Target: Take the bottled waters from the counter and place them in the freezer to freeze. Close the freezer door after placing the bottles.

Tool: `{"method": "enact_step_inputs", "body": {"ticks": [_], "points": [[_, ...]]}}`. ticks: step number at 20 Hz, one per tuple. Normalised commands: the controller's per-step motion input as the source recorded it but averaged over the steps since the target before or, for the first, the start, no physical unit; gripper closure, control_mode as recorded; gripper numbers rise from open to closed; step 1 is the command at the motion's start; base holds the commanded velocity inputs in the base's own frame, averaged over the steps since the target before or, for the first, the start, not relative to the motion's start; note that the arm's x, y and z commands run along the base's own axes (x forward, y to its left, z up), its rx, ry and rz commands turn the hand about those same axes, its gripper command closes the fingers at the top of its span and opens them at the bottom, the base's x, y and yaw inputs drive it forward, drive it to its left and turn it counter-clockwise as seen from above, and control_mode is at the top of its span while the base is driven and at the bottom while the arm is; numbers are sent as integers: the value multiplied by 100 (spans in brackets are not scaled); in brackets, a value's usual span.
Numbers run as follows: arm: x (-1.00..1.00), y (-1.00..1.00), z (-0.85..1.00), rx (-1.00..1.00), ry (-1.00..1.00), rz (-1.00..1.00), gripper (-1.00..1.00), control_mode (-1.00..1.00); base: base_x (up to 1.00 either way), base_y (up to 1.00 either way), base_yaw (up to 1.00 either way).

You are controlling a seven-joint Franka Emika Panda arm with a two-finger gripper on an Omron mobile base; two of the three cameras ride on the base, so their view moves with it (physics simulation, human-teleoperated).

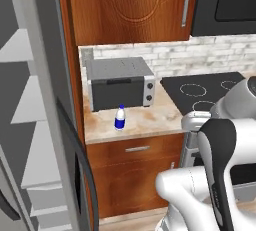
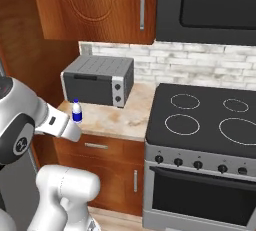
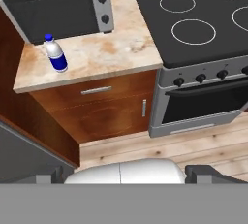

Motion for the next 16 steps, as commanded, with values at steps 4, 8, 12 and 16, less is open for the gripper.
{"method": "enact_step_inputs", "body": {"ticks": [4, 8, 12, 16], "points": [[0, 0, 0, 0, 0, 0, -100, 100, 28, -28, 4], [0, 0, 0, 0, 0, 0, -100, 100, 36, -46, 10], [0, 0, 0, 0, 0, 0, -100, 100, 28, -49, 9], [0, 0, 0, 0, 0, 0, -100, 100, 18, -56, 3]]}}
